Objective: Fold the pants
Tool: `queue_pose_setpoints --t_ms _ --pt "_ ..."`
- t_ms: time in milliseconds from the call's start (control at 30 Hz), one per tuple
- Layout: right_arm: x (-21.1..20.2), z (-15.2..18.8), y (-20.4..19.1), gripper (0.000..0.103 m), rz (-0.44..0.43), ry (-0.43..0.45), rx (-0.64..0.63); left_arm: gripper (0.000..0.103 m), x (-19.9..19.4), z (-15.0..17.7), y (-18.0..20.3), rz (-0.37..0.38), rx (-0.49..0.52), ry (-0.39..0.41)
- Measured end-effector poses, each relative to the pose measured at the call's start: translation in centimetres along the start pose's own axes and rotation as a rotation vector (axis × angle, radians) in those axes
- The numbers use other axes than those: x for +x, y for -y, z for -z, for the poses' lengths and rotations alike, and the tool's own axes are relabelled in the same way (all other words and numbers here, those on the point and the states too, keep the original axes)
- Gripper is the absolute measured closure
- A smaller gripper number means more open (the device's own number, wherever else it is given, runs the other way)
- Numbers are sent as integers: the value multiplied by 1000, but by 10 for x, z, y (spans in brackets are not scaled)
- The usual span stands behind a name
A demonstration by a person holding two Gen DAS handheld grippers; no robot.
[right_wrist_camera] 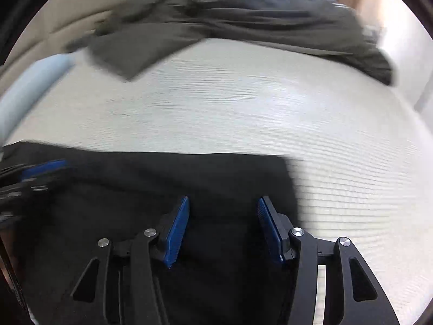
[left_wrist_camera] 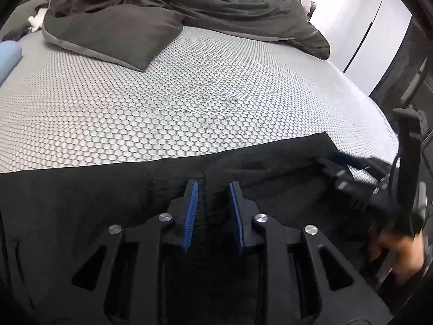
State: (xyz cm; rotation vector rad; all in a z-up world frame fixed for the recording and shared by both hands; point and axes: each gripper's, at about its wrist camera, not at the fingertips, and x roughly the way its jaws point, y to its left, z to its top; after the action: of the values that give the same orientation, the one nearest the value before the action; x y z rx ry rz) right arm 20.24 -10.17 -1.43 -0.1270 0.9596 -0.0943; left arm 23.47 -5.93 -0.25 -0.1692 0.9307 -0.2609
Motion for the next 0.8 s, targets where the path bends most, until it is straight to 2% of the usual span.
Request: queue_pose_setpoints --t_ms 67,167,200,300,367,433,500,567,600,667,700,733,800 --pt "-3 2 24 50 18 -12 70 81 -7 1 1 -14 8 1" --pt "-25 7 35 50 -102 7 126 80 -32 7 13 -64 57 25" --pt "-35 9 29 50 -148 22 112 80 -42 11 19 -57 80 38" --pt "-51 16 -3 48 -292 20 32 60 -60 31 35 29 101 39" --pt "-51 26 -31 47 -379 -18 -36 56 -57 47 43 56 136 6" --pt "-46 39 -41 47 -368 -65 -109 56 -49 58 44 37 165 -48" --pt "-41 53 -40 47 -289 -75 -181 56 -48 67 35 19 157 -60" --pt "-48 62 -14 47 -244 -66 -151 48 -55 72 27 46 140 -59" --pt "-55 70 -2 47 -221 -60 -132 48 -62 74 21 51 123 -52" --pt "-61 80 33 43 -120 -59 -71 48 -71 78 19 -25 122 -38" --pt "-62 79 54 40 -135 -77 -38 48 -78 81 20 -71 121 -11" --pt "-66 80 60 40 -168 -83 -11 48 -83 81 21 -59 114 8" --pt "-85 78 56 40 -164 -21 -16 48 -93 84 32 20 107 34"
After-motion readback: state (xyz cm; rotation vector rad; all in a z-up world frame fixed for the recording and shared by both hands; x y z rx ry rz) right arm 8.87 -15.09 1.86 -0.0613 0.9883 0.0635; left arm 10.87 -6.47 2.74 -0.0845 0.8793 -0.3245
